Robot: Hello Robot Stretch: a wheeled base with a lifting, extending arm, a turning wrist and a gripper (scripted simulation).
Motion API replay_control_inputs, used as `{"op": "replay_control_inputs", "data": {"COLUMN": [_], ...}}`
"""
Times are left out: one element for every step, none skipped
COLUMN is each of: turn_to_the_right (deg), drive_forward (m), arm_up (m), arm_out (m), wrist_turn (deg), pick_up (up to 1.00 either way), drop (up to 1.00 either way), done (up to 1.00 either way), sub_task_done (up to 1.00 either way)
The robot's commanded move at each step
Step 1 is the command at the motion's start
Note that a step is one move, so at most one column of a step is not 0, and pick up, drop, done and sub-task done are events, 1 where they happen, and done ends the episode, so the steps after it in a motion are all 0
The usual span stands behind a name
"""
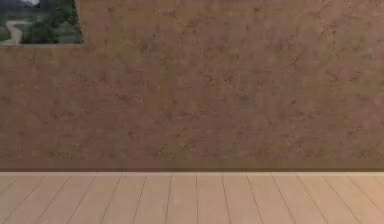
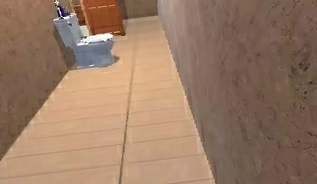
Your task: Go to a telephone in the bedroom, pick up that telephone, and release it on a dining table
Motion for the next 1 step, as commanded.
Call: {"op": "replay_control_inputs", "data": {"turn_to_the_right": [0.0], "drive_forward": [0.25], "arm_up": [0.0], "arm_out": [0.0], "wrist_turn": [0.0], "pick_up": [0.0], "drop": [0.0], "done": [0.0], "sub_task_done": [0.0]}}
